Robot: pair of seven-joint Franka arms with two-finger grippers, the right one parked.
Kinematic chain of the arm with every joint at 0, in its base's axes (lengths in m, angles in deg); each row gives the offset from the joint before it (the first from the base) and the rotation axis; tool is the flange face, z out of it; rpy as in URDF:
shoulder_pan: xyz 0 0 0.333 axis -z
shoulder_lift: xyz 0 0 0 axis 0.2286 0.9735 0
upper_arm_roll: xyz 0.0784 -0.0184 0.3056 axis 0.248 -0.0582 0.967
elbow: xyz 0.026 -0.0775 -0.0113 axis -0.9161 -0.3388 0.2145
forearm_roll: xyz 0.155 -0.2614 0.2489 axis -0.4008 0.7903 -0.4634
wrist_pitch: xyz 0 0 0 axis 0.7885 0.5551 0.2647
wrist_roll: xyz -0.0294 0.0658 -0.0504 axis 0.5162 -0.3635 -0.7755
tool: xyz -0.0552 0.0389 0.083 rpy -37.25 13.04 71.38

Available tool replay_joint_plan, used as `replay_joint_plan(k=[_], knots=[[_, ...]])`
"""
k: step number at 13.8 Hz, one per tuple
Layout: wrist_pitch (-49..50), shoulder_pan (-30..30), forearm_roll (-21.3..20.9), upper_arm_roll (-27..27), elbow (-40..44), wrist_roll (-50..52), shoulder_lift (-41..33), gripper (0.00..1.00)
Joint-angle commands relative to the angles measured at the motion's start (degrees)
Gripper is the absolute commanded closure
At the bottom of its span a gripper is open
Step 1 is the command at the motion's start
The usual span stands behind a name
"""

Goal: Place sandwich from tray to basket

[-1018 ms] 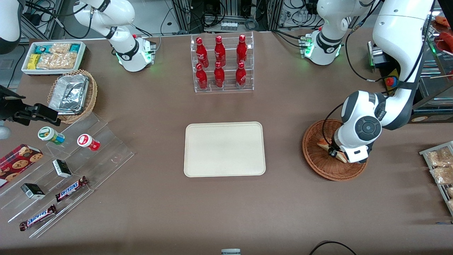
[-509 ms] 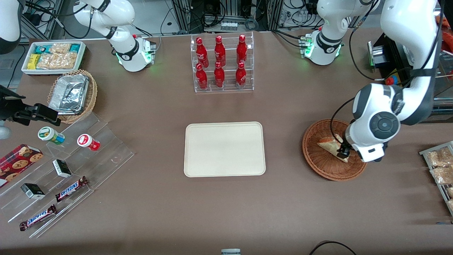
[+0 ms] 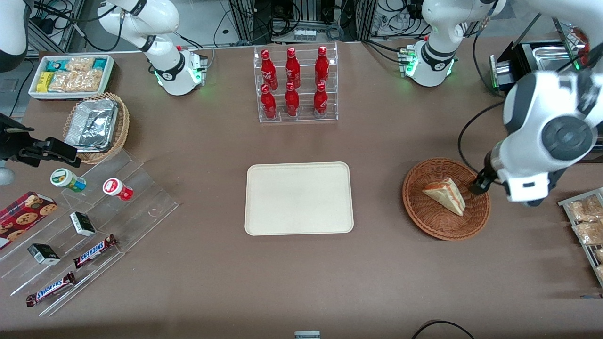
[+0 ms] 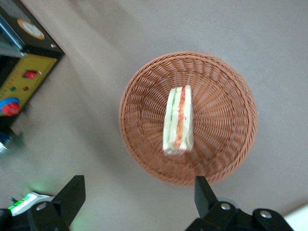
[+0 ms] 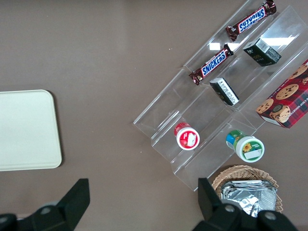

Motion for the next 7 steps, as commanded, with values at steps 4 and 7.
replay_joint_plan(k=[4, 7], knots=[[13.8, -3.1, 3.4, 0.5, 6.5, -28.4, -5.7, 0.0], [16.7, -3.5, 6.9, 4.8, 7.4, -44.1, -9.8, 0.0]])
